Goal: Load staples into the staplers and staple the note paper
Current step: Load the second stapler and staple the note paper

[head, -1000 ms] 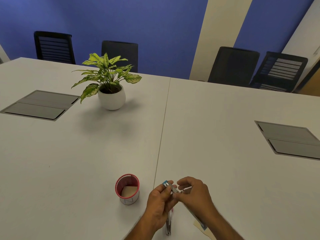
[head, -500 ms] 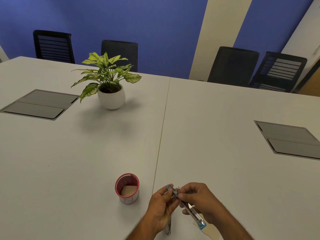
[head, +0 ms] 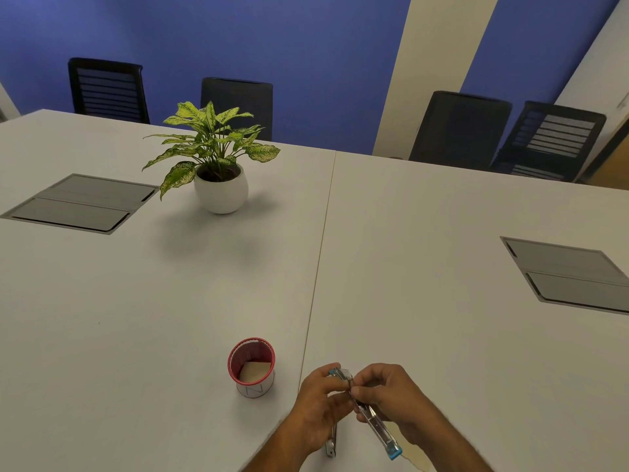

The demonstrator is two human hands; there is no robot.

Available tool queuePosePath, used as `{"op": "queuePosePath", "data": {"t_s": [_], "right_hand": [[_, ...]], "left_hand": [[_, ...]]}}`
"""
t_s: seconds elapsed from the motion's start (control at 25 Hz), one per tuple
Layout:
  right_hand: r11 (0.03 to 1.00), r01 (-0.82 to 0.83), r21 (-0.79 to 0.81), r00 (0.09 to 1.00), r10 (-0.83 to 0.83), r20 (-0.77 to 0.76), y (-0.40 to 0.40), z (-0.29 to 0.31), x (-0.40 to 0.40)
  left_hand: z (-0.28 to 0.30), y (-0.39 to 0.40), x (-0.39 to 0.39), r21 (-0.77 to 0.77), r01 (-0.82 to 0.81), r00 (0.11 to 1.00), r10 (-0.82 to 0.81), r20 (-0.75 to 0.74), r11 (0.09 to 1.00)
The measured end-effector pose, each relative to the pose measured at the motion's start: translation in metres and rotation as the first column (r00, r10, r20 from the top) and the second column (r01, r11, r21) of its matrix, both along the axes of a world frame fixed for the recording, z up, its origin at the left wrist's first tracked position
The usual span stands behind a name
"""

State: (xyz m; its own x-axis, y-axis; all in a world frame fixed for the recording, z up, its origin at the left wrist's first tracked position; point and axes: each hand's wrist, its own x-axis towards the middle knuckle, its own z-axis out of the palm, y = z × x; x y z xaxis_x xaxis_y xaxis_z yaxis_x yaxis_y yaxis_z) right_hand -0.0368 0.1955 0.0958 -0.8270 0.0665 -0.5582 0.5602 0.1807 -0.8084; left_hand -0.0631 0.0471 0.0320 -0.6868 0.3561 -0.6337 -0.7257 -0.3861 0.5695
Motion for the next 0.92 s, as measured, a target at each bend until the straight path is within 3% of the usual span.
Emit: {"op": "queuePosePath", "data": {"t_s": [0.36,0.64,0.92], "right_hand": [[0.998,-0.03,0.062,0.999,0.032,-0.029,-0.0055,0.0006,0.0047],[0.999,-0.021,0.049,0.999,0.022,-0.028,-0.0041,0.0008,0.0047],[0.997,-0.042,0.061,0.999,0.043,-0.029,-0.0064,0.0015,0.0063]], "left_hand": [[-0.0007,0.0041,-0.0033,-0.218,-0.038,0.999,0.031,-0.033,0.975],[0.0056,-0.0003,-0.0031,-0.206,-0.092,0.996,0.087,-0.036,0.974],[0.0063,-0.0008,-0.0024,-0.274,-0.042,0.997,0.024,-0.067,0.961]]}}
